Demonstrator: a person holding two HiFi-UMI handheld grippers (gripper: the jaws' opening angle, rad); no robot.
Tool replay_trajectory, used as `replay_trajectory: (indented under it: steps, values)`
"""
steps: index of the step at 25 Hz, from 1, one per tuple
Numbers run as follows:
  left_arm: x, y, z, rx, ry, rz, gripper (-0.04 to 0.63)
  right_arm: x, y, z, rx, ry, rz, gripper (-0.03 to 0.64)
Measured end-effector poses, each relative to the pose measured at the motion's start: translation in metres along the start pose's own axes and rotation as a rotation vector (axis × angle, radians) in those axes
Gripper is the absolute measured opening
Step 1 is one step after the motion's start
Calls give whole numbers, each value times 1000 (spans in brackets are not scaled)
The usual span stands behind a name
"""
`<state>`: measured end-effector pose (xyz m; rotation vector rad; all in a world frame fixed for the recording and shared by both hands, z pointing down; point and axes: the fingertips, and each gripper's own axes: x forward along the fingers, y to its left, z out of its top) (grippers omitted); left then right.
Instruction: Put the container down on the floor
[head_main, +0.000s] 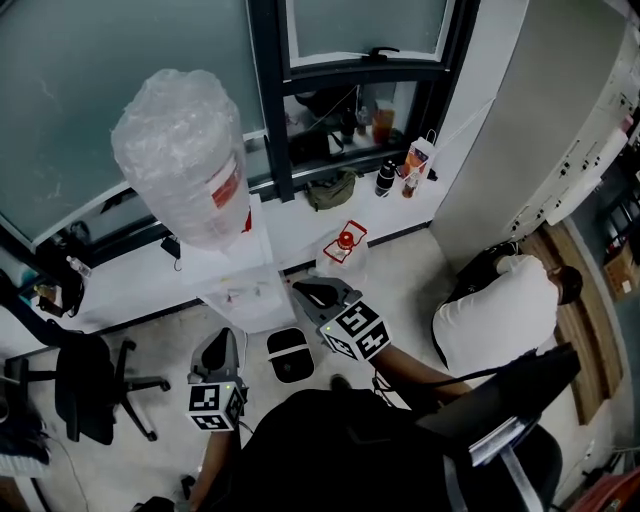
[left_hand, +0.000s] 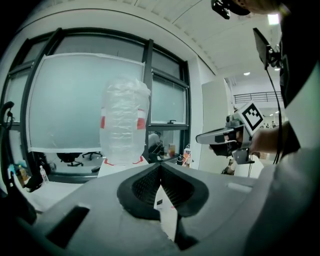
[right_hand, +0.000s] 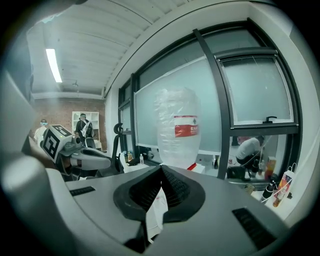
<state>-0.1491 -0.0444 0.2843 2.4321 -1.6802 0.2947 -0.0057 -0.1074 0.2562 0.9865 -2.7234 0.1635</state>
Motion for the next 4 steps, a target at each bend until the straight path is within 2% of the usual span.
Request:
replay_trajectory:
  steps: [4]
  values:
    - [-5, 1, -1, -22, 10, 18, 11, 2, 0, -3, 10, 13, 2, 8]
